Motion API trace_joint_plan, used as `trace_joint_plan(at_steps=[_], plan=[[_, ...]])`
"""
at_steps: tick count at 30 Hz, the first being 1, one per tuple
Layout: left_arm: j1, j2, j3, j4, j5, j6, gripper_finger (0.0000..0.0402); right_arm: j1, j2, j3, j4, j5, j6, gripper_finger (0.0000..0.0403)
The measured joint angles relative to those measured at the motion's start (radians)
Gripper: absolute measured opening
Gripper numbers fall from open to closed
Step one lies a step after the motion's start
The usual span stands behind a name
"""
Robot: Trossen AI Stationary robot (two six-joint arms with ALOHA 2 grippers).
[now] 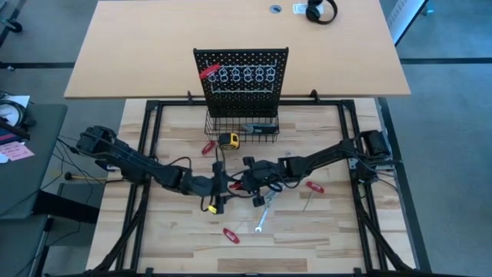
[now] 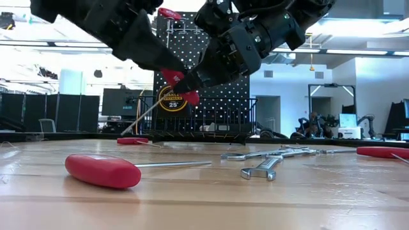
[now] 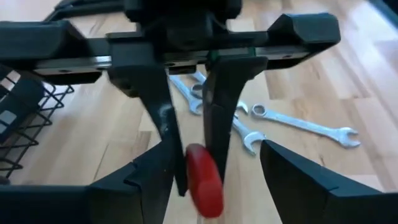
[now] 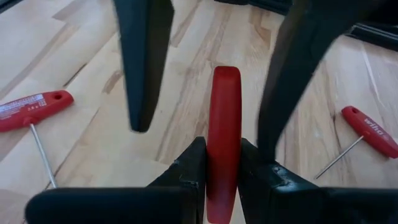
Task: Hang tools onto peg board
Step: Hang the red T-handle Allen wrench into the pegboard
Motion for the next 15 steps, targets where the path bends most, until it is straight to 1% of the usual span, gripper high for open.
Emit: trace_joint_plan(at_steps=[4,10,15], plan=[[0.0,0.033,0.044,-0.051,-0.005,-0.001,0.0198,0.0,0.0,-0.001,-0.006,0.0,0.001,0.007],[0.004,0.03,0.049,-0.058,-0.019,-0.016,0.0164,0.0,0.0,-0.002,0.0,0.0,0.0,0.007],[0.005,0.029,0.049,-0.058,-0.027,-0.024,0.0151,0.0,0.0,-0.002,0.001,0.0,-0.001,0.007]])
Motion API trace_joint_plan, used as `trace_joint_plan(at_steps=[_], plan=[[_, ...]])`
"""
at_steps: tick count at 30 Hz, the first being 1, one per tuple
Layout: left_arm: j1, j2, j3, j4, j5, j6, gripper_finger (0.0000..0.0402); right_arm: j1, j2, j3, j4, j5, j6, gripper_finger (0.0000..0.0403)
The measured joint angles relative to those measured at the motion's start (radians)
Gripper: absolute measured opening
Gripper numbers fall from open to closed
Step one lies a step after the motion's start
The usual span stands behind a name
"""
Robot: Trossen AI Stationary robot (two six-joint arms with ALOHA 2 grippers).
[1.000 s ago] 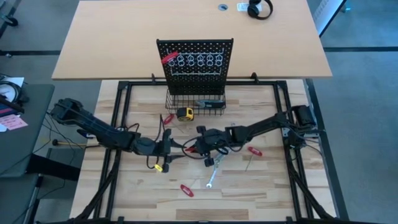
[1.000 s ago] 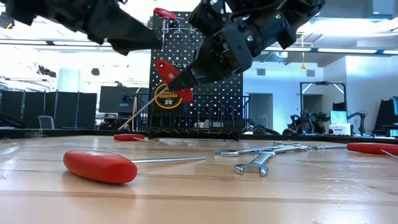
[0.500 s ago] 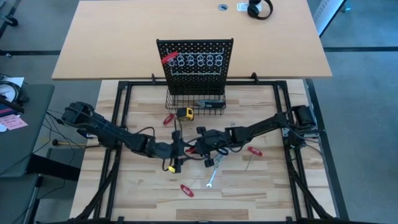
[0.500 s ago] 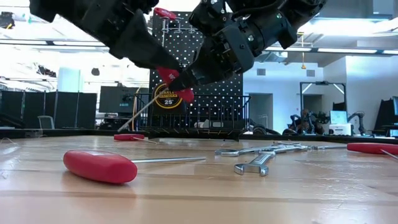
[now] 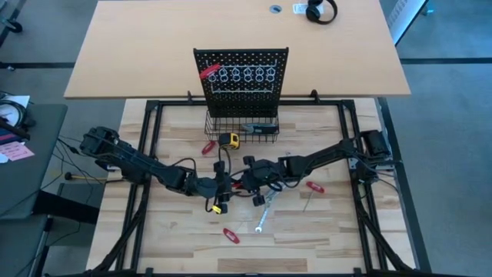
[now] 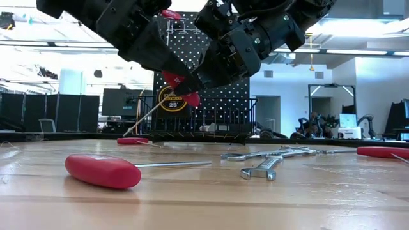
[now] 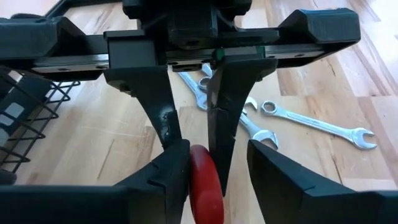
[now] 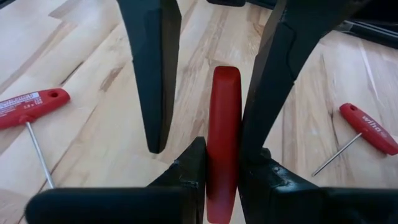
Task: Hang tools onto peg board
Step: Hang the red T-handle Allen wrench into the pegboard
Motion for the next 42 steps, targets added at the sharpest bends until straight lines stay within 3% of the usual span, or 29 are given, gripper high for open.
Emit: trace_joint_plan(at_steps=[22,28,36,42], plan=[[-0.009,-0.097,0.001,-0.172,-0.045,-0.117,0.0148,0.0,0.0,0.003,-0.002,-0.001,-0.004,0.007],[-0.009,-0.097,0.001,-0.194,-0.038,-0.144,0.0113,0.0,0.0,0.003,-0.005,0.0,-0.008,0.007],[-0.01,-0.097,0.001,-0.193,-0.03,-0.14,0.0031,-0.001,0.0,0.003,-0.007,0.001,0.0,0.0071],[-0.01,-0.097,0.0,-0.184,-0.028,-0.137,0.0018,0.0,-0.001,0.002,-0.029,0.0,0.003,0.0128]])
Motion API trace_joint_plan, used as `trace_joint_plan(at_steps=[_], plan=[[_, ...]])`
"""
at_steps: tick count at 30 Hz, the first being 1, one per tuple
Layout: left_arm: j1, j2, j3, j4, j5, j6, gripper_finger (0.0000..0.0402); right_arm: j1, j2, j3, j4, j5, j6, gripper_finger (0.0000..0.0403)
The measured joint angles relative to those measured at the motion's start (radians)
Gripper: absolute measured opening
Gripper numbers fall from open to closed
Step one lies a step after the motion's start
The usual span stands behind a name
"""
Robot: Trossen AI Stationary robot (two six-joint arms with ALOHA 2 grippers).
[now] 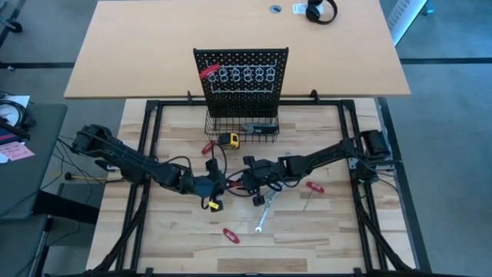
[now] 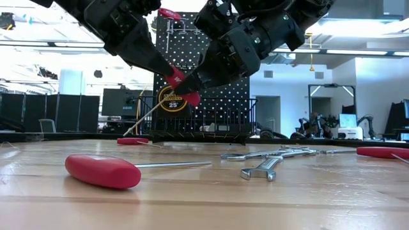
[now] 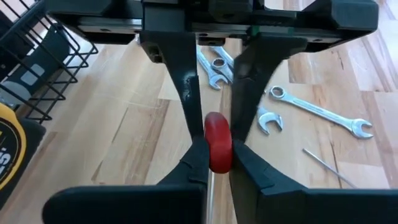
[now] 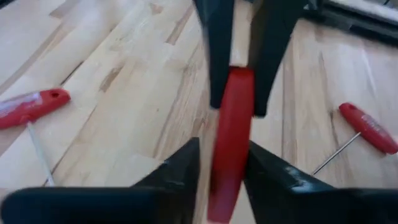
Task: Hang tools onto peg board
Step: Hang the red T-handle Allen wrench into the pegboard
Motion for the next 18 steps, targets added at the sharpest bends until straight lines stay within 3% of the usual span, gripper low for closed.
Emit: trace_joint_plan(at_steps=[5,9,13,18], plan=[[-0.016,0.0,0.0,0.013,0.0,-0.015,0.0018,-0.037,-0.047,0.0,-0.267,0.023,0.049,0.02],[-0.046,-0.01,-0.001,0.06,-0.039,-0.021,0.0018,-0.05,-0.092,-0.033,-0.403,0.059,0.18,0.0224],[-0.094,-0.071,-0.001,0.192,-0.241,0.116,0.0018,-0.001,-0.114,-0.135,-0.363,0.191,0.221,0.0217],[-0.067,-0.19,-0.001,0.377,-0.252,0.387,0.0018,0.041,-0.129,-0.241,-0.107,0.292,0.227,0.0191]])
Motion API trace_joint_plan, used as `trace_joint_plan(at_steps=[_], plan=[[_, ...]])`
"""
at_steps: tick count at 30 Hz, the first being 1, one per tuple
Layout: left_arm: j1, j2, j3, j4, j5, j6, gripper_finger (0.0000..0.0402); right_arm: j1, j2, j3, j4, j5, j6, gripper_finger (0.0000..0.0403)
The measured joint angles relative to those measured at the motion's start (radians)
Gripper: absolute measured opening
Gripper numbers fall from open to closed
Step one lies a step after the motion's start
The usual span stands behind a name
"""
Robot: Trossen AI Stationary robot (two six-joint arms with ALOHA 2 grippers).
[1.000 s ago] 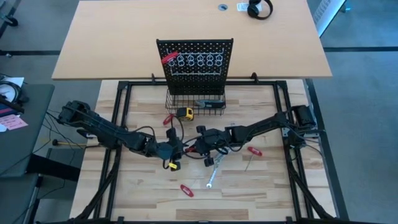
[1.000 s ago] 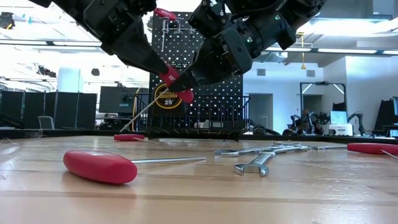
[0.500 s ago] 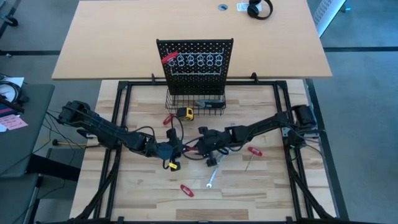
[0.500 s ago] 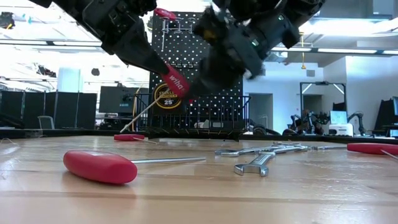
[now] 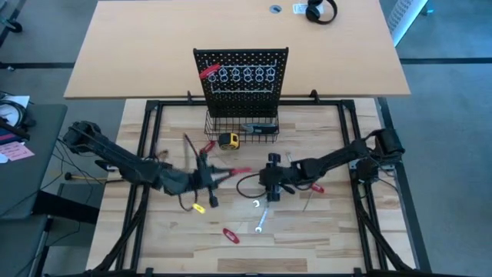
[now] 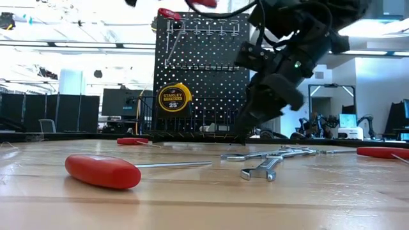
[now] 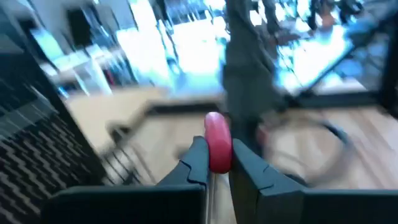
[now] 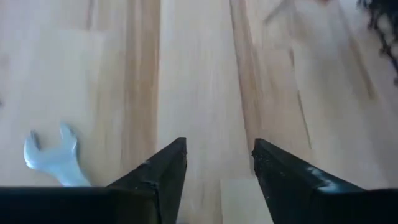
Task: Hang tools onto peg board
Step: Hang the red T-handle Allen wrench into the pegboard
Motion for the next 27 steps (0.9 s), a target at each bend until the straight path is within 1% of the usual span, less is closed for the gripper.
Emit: trace_joint_plan(at_steps=[2,3,6,9,11,14,18,20,23,27], plan=[[0.042,-0.05,0.0,0.064,0.005,0.121,0.0018,0.001,0.001,-0.014,0.058,0.0,-0.028,0.0181],[0.07,-0.077,0.0,0.095,0.025,0.181,0.0018,0.001,0.001,-0.012,0.077,-0.001,-0.039,0.0176],[0.186,-0.146,0.0,0.201,0.171,0.321,0.0018,-0.009,0.0,-0.011,0.103,0.0,-0.055,0.0164],[0.326,-0.187,0.019,0.257,0.32,0.38,0.0018,-0.023,0.001,-0.012,0.117,0.0,-0.063,0.0155],[0.421,-0.196,0.06,0.254,0.403,0.393,0.0018,-0.03,0.001,-0.011,0.125,0.0,-0.063,0.0152],[0.544,-0.177,0.141,0.218,0.485,0.411,0.0018,-0.04,0.001,-0.011,0.124,0.0,-0.065,0.0148],[0.65,-0.129,0.245,0.114,0.492,0.432,0.0018,-0.041,0.001,-0.011,0.123,0.0,-0.065,0.0148],[0.682,-0.114,0.28,0.096,0.494,0.422,0.0018,-0.037,0.001,-0.011,0.121,0.0,-0.065,0.0148],[0.7,-0.105,0.303,0.092,0.493,0.424,0.0018,-0.032,0.001,-0.011,0.121,-0.001,-0.066,0.0147],[0.709,-0.103,0.304,0.091,0.495,0.427,0.0018,-0.032,0.001,-0.011,0.119,-0.003,-0.07,0.0147]])
